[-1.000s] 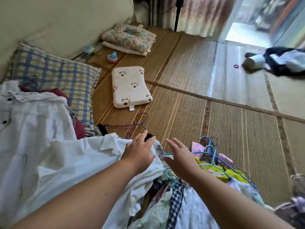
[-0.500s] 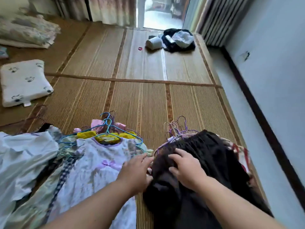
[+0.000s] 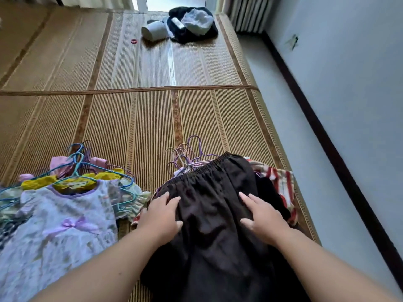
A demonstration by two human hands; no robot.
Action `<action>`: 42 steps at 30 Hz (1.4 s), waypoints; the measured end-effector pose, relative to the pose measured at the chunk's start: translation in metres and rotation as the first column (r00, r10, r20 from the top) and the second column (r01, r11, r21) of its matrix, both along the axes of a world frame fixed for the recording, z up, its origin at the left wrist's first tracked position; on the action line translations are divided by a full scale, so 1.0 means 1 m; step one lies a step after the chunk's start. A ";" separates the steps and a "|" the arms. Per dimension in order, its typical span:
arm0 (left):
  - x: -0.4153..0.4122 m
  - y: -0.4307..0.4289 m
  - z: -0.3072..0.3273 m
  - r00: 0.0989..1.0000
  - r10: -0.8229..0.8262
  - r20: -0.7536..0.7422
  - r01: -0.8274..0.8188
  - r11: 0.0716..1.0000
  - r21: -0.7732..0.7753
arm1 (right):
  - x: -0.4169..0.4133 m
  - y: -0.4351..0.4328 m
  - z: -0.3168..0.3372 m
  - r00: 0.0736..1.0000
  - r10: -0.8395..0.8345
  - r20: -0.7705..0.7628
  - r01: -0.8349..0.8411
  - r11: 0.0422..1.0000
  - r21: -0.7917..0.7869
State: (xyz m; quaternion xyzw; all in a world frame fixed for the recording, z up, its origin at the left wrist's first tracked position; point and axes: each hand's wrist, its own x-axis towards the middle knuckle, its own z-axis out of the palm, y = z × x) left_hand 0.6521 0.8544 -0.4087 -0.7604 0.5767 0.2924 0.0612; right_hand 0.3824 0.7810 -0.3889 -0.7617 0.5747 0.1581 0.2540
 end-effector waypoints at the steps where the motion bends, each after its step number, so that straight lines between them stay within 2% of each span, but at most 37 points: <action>1: 0.002 -0.008 -0.006 1.000 0.008 0.012 -0.008 1.000 -0.012 | 0.004 -0.005 -0.008 0.999 0.035 0.008 -0.035 0.999 0.004; 4: 0.009 -0.030 -0.022 0.996 0.088 0.017 -0.088 0.996 -0.004 | 0.023 -0.017 -0.033 0.993 0.112 0.030 -0.114 0.992 0.056; 7: 0.011 -0.050 -0.034 0.977 0.206 -0.049 -0.203 0.977 0.072 | 0.035 -0.019 -0.056 0.995 0.097 0.032 -0.101 0.984 0.150; 10: 0.010 -0.065 -0.039 0.950 0.303 -0.077 -0.294 0.949 0.112 | 0.035 -0.014 -0.067 0.997 0.071 0.034 -0.076 0.981 0.180; 13: 0.009 -0.073 -0.038 0.956 0.259 -0.136 -0.231 0.954 0.192 | 0.033 -0.013 -0.065 0.997 0.063 0.032 -0.068 0.979 0.190; 17: 0.000 -0.075 -0.029 0.967 0.240 -0.081 -0.215 0.946 0.243 | 0.034 -0.018 -0.057 0.999 0.042 0.025 -0.047 0.976 0.212; 20: -0.007 -0.065 -0.022 0.921 0.285 -0.264 -0.241 0.952 0.187 | 0.036 -0.019 -0.049 0.999 -0.021 0.035 0.014 0.978 0.206; 23: -0.005 -0.049 -0.004 0.816 0.401 -0.417 -0.365 0.916 0.168 | 0.039 -0.020 -0.033 0.996 -0.065 0.066 0.058 0.994 0.096; 25: -0.001 -0.041 0.005 0.783 0.412 -0.466 -0.383 0.910 0.161 | 0.042 -0.024 -0.016 0.977 -0.093 0.192 0.109 0.991 -0.075; 28: 0.000 -0.028 0.022 0.737 0.349 -0.578 -0.308 0.936 0.172 | 0.052 -0.033 0.013 0.903 -0.087 0.420 0.228 0.928 -0.296; 30: -0.004 -0.020 0.036 0.830 0.209 -0.517 -0.228 0.973 0.027 | 0.061 -0.041 0.033 0.841 -0.063 0.537 0.274 0.906 -0.322; 32: -0.006 -0.014 0.052 0.921 0.055 -0.385 -0.137 0.972 -0.190 | 0.071 -0.050 0.052 0.841 -0.019 0.541 0.201 0.939 -0.279; 36: 0.007 -0.006 0.085 0.955 -0.174 -0.241 0.041 0.881 -0.472 | 0.085 -0.073 0.081 0.981 0.038 0.192 -0.002 0.983 -0.184; 39: 0.025 -0.001 0.105 0.941 -0.252 -0.228 0.089 0.829 -0.552 | 0.086 -0.087 0.100 0.998 0.022 0.067 -0.015 0.995 -0.103; 42: 0.038 0.006 0.115 0.927 -0.246 -0.284 0.058 0.840 -0.539 | 0.069 -0.084 0.115 0.993 -0.001 0.117 0.001 1.000 0.003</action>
